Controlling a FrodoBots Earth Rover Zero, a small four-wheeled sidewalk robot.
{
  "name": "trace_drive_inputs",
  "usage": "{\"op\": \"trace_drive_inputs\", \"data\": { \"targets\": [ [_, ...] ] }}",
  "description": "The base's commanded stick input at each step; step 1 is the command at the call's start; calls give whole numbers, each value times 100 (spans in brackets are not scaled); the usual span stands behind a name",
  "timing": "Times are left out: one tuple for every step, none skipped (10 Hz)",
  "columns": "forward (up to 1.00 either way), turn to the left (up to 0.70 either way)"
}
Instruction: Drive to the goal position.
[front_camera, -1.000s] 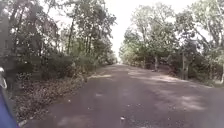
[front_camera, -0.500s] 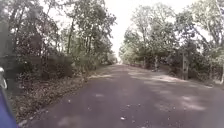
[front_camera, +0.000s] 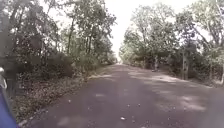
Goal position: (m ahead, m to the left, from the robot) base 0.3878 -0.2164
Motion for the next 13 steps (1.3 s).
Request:
{"op": "trace_drive_inputs", "data": {
  "targets": [
    [6, -3],
    [5, -3],
    [5, -3],
    [5, -3],
    [5, -3],
    [5, -3],
    [6, -3],
    [6, -3],
    [5, -3],
    [5, -3],
    [5, -3],
    [5, -3],
    [5, -3]
  ]
}}
